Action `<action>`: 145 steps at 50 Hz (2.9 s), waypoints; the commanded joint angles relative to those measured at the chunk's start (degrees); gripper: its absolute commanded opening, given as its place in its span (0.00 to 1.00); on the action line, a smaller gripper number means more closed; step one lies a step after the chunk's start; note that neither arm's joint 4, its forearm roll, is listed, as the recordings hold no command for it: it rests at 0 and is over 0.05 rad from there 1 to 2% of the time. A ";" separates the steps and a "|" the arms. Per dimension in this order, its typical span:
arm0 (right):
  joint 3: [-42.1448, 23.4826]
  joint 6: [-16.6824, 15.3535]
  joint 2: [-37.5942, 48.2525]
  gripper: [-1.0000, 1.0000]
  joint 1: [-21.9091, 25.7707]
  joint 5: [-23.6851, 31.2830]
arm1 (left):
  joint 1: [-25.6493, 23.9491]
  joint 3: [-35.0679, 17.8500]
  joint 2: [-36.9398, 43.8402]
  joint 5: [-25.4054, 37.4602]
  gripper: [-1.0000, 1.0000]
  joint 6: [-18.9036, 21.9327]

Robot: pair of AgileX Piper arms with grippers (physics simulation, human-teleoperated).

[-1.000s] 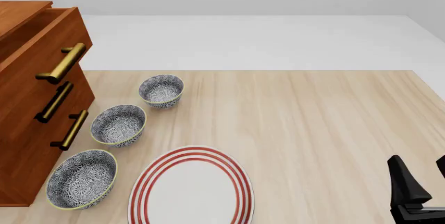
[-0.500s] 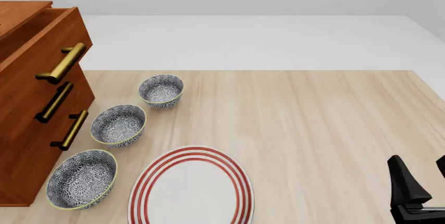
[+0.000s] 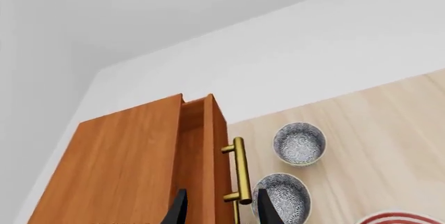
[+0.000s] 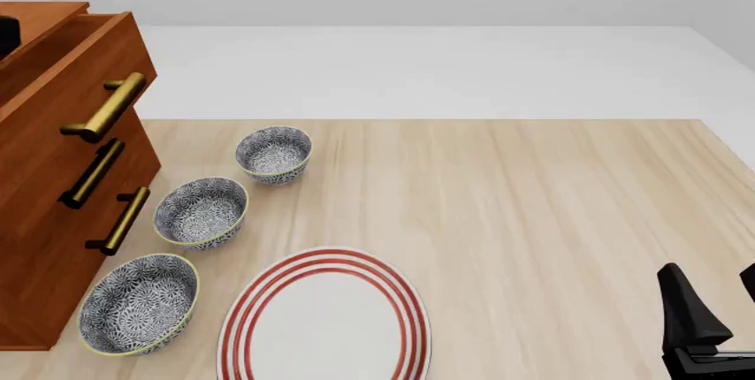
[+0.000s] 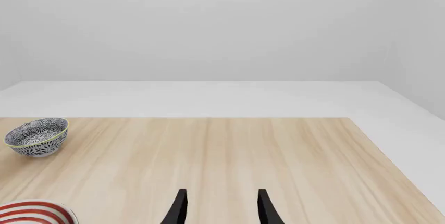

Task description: Open the top drawer of the cabinet.

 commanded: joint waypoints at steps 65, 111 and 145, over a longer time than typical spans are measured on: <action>0.00 0.01 -0.01 1.00 0.00 0.00 | 4.34 4.57 8.50 -7.41 1.00 -2.31; 0.00 0.00 -0.01 1.00 -0.01 0.00 | 4.79 7.67 10.27 -10.40 1.00 -1.90; 0.00 -0.01 0.00 1.00 0.00 0.00 | 5.01 8.92 12.43 -12.10 1.00 -2.40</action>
